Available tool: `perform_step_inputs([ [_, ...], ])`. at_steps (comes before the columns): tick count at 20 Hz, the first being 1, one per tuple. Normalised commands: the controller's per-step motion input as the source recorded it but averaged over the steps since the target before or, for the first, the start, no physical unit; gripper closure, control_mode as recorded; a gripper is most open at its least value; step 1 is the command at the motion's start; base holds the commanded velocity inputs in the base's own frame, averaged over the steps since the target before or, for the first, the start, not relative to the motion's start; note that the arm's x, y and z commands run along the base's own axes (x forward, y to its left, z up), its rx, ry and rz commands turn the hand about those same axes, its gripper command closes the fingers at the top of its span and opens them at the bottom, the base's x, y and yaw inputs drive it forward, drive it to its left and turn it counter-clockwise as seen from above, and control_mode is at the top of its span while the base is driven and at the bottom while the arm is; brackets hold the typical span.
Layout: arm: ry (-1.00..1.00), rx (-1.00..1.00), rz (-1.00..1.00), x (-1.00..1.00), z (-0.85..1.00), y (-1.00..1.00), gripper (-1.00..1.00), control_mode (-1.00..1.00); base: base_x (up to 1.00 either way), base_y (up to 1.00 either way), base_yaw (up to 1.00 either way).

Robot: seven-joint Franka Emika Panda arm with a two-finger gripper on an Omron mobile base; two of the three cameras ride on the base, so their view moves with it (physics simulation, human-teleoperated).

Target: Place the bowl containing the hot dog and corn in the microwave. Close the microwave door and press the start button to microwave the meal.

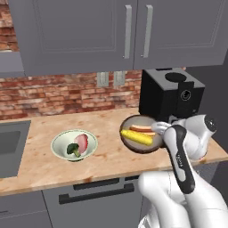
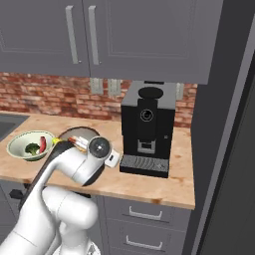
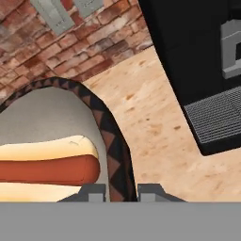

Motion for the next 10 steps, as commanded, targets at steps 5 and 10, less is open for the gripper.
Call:
perform_step_inputs([
  [5, -0.06, 0.00, 0.12, -0.90, 1.00, 0.00, 1.00, -1.00, 0.00, 0.00, 0.00],
  [10, -0.03, 0.00, 0.08, -0.93, 0.82, -0.04, 1.00, -1.00, 0.00, 0.00, 0.00],
])
